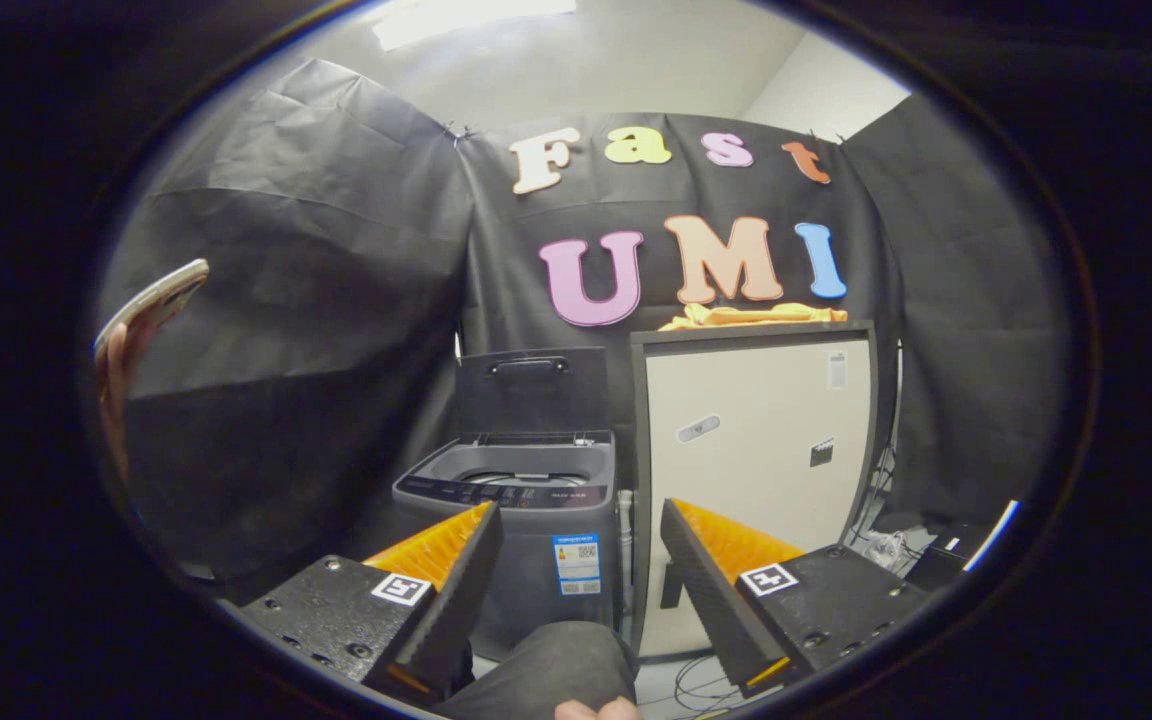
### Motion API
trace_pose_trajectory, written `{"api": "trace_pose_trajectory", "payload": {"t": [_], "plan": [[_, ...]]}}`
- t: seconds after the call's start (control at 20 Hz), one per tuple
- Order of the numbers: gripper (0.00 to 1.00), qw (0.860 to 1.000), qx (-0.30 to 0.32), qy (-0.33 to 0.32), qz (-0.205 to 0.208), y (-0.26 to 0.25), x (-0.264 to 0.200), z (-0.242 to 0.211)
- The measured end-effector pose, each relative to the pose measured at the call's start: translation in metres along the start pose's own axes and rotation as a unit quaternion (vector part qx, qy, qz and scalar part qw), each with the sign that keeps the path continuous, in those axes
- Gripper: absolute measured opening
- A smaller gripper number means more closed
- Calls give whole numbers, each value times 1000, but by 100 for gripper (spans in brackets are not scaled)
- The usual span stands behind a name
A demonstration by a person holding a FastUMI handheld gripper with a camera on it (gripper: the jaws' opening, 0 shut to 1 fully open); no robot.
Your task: Put the clothes into the washing machine and then close the washing machine lid.
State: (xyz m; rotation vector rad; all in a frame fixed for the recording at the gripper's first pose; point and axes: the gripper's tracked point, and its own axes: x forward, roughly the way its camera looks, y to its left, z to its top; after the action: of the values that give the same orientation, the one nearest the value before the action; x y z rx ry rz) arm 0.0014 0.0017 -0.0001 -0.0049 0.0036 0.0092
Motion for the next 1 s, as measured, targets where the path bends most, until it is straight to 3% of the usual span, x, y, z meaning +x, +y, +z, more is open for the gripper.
{"api": "trace_pose_trajectory", "payload": {"t": [1.0], "plan": [[97,1000,-9,-1,-8,-10,10,8]]}}
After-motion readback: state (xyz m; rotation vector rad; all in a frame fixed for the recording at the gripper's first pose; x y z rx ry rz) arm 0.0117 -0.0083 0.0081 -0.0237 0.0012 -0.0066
